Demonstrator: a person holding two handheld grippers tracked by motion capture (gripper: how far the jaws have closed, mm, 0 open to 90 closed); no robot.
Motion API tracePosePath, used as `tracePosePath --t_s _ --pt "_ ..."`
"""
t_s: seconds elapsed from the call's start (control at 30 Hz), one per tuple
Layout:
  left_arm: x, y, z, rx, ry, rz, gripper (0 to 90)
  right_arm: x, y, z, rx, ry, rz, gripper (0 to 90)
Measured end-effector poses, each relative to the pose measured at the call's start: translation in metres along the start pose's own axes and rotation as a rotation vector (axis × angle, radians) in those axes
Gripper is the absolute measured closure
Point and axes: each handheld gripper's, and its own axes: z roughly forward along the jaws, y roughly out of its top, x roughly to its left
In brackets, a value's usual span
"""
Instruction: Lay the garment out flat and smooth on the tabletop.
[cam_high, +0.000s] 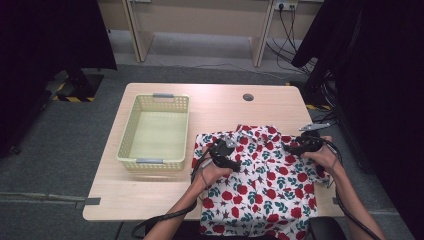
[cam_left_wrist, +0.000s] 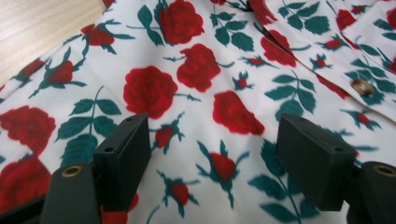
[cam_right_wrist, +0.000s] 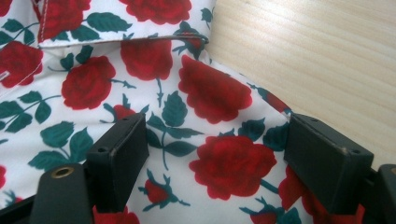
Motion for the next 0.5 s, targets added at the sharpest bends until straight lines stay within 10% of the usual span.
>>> tracePosePath --t_s 0.2,0.5 --pt "0.002 -0.012 -0.020 -0.011 -0.002 -0.013 22.7 0.012 0.004 -0.010 -0.029 0.038 0.070 22.4" --pt "-0.008 -0.036 -0.045 -0.011 -0.013 0.013 21.2 0.073 -0.014 -0.031 -0.014 0.065 -0.030 20.0"
